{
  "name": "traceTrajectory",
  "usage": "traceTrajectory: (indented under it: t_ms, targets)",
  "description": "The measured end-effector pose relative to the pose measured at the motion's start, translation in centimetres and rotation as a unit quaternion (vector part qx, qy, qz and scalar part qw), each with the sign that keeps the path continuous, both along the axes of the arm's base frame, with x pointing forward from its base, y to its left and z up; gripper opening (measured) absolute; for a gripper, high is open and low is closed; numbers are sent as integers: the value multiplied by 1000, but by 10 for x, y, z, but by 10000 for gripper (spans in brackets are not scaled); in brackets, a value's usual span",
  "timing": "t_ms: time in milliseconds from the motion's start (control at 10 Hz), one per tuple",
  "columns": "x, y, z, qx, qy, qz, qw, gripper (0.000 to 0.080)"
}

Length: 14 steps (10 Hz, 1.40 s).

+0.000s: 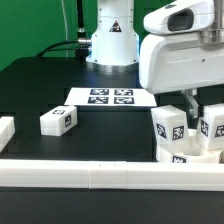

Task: Assemble stool

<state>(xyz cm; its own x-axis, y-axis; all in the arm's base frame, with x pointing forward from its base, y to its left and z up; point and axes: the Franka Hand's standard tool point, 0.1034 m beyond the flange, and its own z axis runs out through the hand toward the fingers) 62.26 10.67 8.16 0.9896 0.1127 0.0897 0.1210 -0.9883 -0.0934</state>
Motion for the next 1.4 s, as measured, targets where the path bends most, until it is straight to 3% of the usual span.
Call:
traceTrajectory:
  t_ms: [900, 1200, 1400]
  targets:
    - [-1, 4, 0, 36, 33, -253, 966, 344]
    - [-2, 7, -1, 52, 47, -341, 938, 344]
    - [-1, 8, -1, 66, 56, -418, 904, 344]
